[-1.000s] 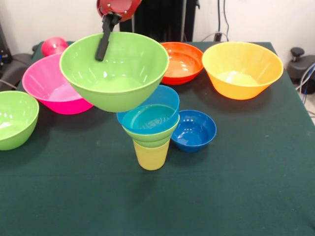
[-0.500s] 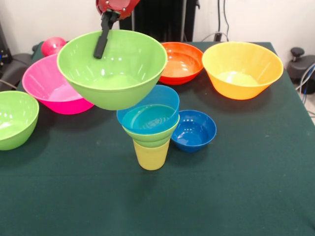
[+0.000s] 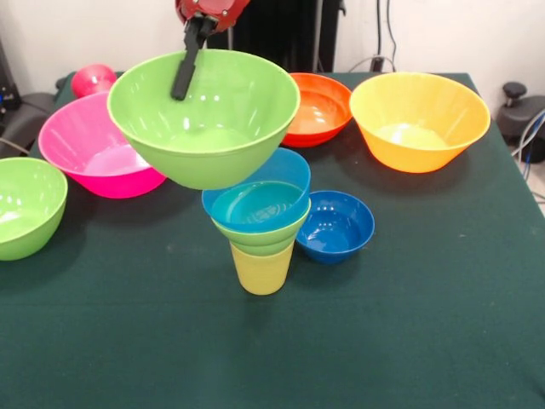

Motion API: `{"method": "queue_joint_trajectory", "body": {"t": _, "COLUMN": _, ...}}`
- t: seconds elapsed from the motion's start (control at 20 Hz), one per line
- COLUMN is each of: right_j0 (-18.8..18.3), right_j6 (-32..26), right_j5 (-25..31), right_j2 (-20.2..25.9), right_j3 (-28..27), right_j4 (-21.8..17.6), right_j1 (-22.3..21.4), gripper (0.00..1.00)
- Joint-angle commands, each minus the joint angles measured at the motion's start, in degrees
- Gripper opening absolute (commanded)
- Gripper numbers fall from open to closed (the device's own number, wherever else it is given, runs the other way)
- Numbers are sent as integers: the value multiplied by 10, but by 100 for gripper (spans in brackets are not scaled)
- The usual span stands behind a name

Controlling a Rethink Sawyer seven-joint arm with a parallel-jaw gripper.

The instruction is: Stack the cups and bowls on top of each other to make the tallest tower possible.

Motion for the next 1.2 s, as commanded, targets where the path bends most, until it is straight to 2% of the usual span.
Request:
{"method": "queue_joint_trajectory", "body": {"t": 0.05, "right_j0": 21, "right_j6": 34, "right_j5": -3, "right_j2": 18, "right_j3": -2, "right_j4": 25, "right_j1": 49, "gripper": 0}}
{"method": "queue_joint_trajectory", "body": {"t": 1.2, "right_j0": 50, "right_j6": 40, "right_j5": -30, "right_j2": -4, "right_j3": 4, "right_j4": 56, "right_j1": 65, "gripper": 0}}
